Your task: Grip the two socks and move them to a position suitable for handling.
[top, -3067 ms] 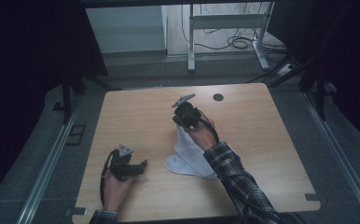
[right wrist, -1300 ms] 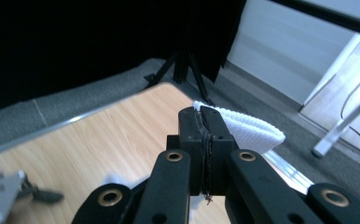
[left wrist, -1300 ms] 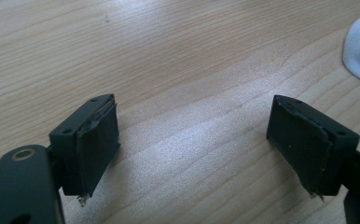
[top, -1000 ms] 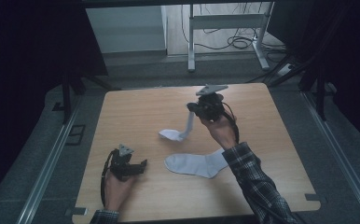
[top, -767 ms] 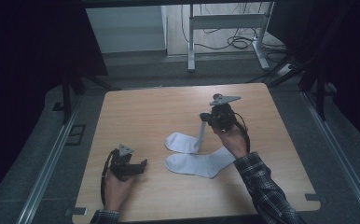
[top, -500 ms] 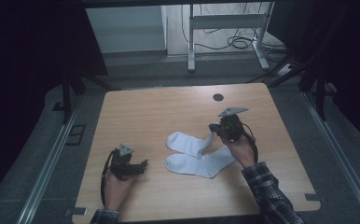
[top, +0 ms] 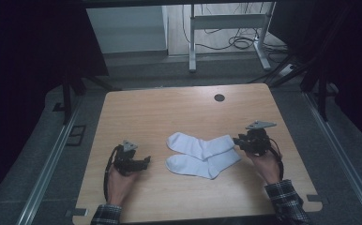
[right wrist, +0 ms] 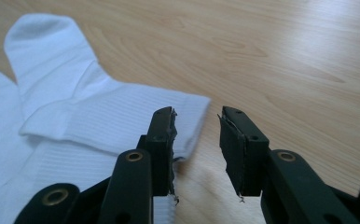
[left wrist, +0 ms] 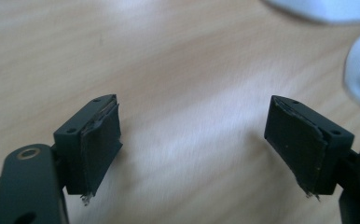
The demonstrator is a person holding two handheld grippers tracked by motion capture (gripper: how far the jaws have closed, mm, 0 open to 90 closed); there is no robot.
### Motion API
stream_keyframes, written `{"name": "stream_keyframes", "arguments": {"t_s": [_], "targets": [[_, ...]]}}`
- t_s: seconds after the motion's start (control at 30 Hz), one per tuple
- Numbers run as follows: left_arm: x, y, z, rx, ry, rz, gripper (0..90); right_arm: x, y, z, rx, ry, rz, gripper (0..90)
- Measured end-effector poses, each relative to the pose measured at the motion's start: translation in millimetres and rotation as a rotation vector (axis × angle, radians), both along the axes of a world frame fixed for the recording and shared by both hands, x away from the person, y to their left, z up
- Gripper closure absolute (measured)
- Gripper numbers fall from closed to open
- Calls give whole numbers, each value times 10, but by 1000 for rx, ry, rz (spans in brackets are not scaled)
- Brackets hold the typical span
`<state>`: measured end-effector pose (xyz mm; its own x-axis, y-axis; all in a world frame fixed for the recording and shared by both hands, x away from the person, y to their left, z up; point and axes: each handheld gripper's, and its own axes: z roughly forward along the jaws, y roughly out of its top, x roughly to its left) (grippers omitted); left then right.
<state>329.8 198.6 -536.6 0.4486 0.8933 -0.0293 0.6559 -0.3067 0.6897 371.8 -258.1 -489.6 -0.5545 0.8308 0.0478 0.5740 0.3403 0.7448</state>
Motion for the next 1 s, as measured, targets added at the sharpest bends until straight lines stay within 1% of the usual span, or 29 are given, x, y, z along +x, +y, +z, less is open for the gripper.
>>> {"name": "stream_keyframes", "arguments": {"t_s": [0.07,0.1,0.2,0.27,0.3,0.33,0.37,0.43,0.5,0.53,0.6,0.63,0.67,0.7,0.73,0.8,0.87,0.93,0.97,1.0], "targets": [[105,-96,52,3,-9,-24,219,20,-27,3,12,5,-6,653],[162,-158,78,5,-14,-36,230,31,-18,-8,8,6,-6,657],[340,-342,148,3,-30,-70,261,84,51,-80,7,27,6,662],[448,-464,168,-11,-33,-89,293,129,94,-139,11,35,6,662],[494,-526,170,-13,-32,-99,302,153,111,-166,15,44,6,659],[494,-526,170,-13,-32,-99,309,175,127,-192,11,47,7,654],[569,-636,163,-3,-33,-118,327,193,144,-217,11,50,4,652],[633,-730,129,3,-37,-127,348,224,167,-262,4,63,6,649],[688,-788,92,8,-30,-133,399,247,186,-302,-12,67,4,652],[711,-810,74,5,-23,-135,416,254,197,-321,-13,70,4,665],[736,-850,45,13,-13,-148,460,253,224,-350,-31,72,8,692],[739,-873,31,22,-9,-155,484,248,238,-364,-40,71,12,717],[740,-895,16,34,-1,-166,525,242,249,-379,-45,72,16,764],[735,-909,5,36,-4,-179,568,234,256,-393,-41,73,21,791],[728,-914,4,27,-2,-186,620,224,262,-399,-38,73,22,819],[723,-918,3,-1,17,-200,731,213,272,-407,-30,73,26,842],[718,-927,2,-7,20,-208,823,210,274,-401,-31,78,25,851],[708,-943,13,15,10,-206,846,207,271,-389,-29,73,23,854],[702,-946,24,19,4,-204,850,204,266,-378,-25,68,20,854],[695,-937,42,14,-3,-203,851,201,255,-357,-21,60,19,854]]}}
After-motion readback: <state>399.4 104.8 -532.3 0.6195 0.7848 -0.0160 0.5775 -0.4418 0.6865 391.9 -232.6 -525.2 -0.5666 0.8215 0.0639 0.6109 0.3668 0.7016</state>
